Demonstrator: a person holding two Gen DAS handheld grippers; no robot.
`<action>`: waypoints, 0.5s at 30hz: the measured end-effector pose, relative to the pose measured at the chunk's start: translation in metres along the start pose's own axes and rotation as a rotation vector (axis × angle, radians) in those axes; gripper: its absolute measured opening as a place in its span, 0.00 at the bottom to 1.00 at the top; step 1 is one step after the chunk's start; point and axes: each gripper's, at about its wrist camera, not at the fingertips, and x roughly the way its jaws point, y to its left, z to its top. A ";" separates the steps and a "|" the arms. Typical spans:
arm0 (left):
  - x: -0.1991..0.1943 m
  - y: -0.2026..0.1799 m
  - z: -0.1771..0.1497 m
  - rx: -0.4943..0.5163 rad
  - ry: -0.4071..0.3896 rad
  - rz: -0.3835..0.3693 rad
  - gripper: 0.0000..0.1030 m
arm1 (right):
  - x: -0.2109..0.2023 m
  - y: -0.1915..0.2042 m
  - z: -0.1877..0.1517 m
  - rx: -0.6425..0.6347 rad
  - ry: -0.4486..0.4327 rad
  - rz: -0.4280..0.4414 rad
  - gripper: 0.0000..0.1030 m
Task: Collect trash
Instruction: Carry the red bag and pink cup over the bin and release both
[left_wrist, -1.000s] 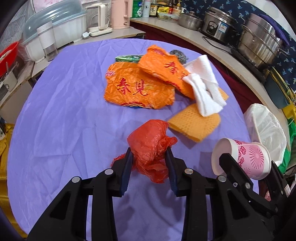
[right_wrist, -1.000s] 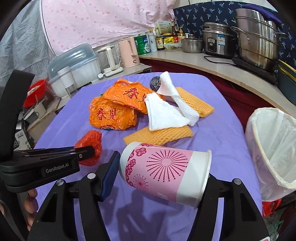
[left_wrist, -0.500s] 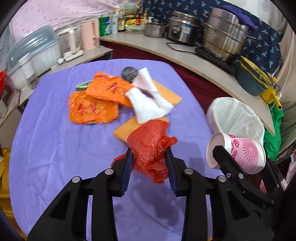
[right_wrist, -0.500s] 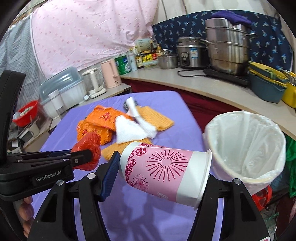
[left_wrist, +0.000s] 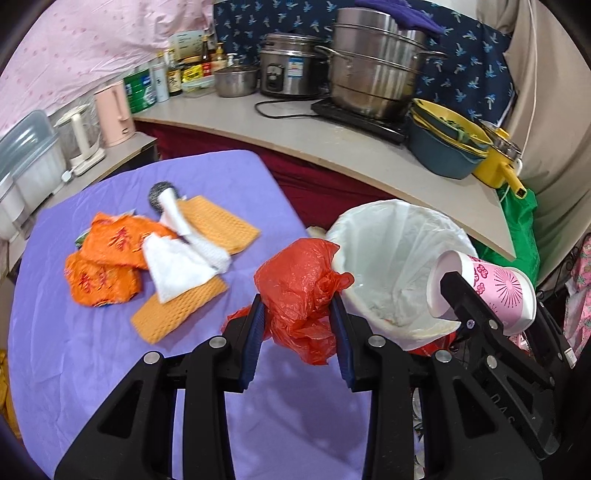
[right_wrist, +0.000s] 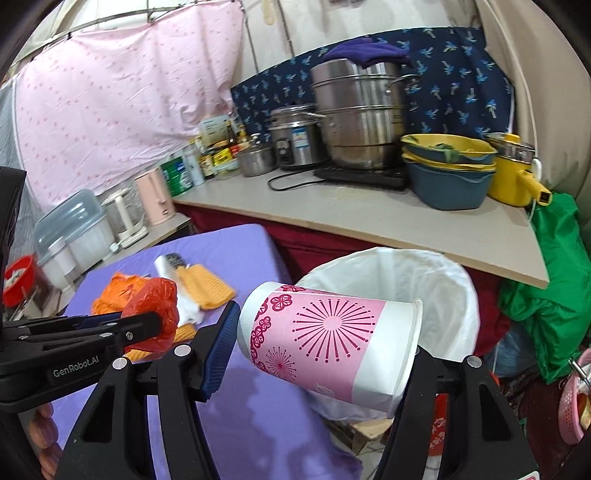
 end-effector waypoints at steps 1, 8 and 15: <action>0.002 -0.007 0.003 0.010 0.000 -0.004 0.32 | 0.000 -0.004 0.001 0.005 -0.002 -0.007 0.59; 0.023 -0.051 0.018 0.066 0.006 -0.031 0.32 | 0.008 -0.048 0.007 0.051 -0.008 -0.064 0.59; 0.052 -0.082 0.031 0.099 0.029 -0.048 0.32 | 0.026 -0.078 0.013 0.067 0.002 -0.095 0.59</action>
